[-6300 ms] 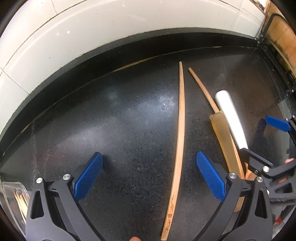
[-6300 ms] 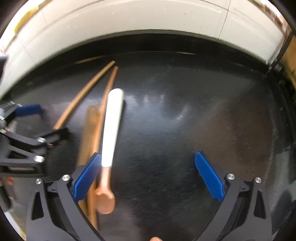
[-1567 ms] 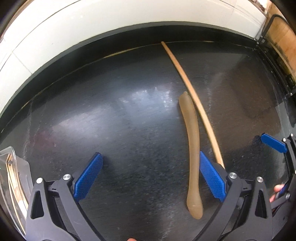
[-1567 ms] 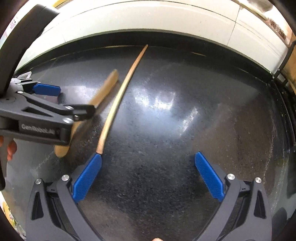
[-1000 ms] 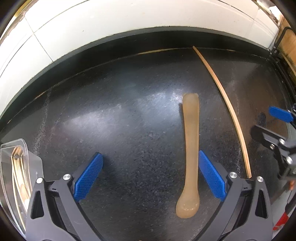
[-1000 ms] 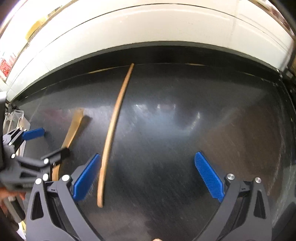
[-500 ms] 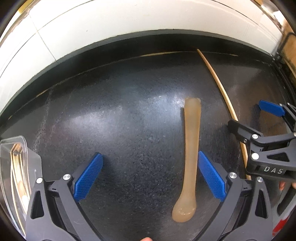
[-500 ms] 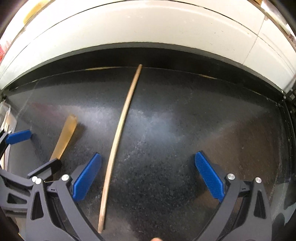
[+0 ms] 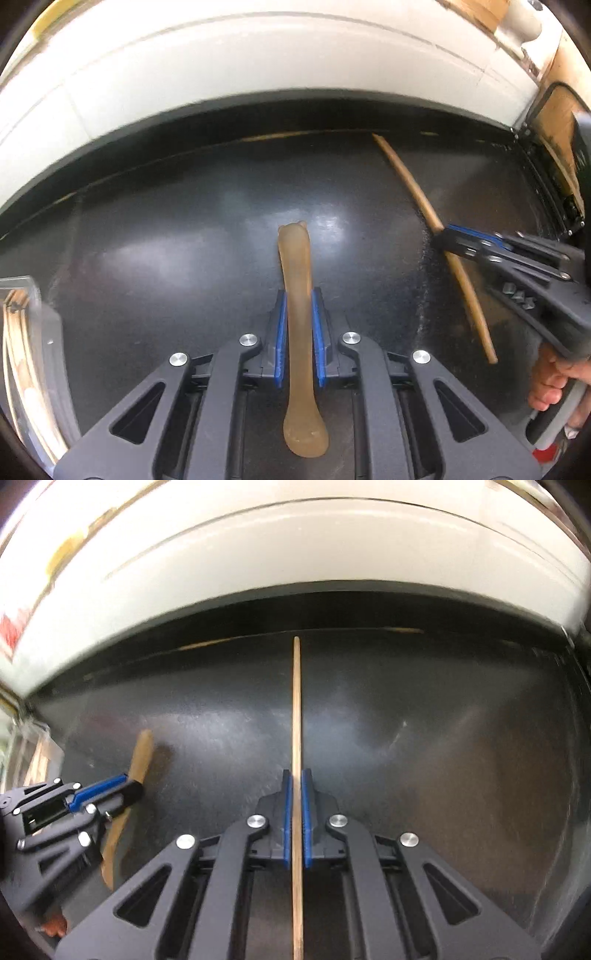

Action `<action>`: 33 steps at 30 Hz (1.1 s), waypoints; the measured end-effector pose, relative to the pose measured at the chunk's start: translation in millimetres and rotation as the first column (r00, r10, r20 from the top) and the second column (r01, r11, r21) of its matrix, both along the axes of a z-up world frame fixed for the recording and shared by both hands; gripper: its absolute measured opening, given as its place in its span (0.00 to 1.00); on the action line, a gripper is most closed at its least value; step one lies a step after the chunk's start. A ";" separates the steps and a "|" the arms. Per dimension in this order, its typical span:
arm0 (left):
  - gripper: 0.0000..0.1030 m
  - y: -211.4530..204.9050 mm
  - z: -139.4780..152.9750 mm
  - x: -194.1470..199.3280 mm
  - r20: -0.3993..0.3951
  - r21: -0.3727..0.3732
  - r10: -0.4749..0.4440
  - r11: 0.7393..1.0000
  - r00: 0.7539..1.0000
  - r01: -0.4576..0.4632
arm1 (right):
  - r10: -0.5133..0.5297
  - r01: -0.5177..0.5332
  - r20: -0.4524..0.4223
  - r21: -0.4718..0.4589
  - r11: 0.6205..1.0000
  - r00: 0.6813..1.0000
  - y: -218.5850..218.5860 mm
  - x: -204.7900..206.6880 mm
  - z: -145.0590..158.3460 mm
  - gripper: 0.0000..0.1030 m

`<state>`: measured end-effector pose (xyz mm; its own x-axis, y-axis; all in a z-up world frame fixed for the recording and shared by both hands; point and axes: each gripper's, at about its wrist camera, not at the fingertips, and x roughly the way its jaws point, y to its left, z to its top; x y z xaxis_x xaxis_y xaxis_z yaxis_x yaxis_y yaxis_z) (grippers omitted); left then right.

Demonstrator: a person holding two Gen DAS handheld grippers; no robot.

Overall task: Organize utensils
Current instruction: 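Move both open tools back to the last chopstick and light wooden spatula, then carry the spatula and chopstick in both tools over the container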

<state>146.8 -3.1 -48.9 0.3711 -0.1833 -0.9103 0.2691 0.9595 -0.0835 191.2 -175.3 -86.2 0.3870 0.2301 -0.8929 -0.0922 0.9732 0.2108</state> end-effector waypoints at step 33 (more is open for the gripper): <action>0.12 276.7 93.1 -90.0 -0.022 -0.248 0.303 0.922 0.953 -0.299 | 0.110 -0.047 -0.112 0.453 0.890 0.988 217.4 -121.8 87.7 0.05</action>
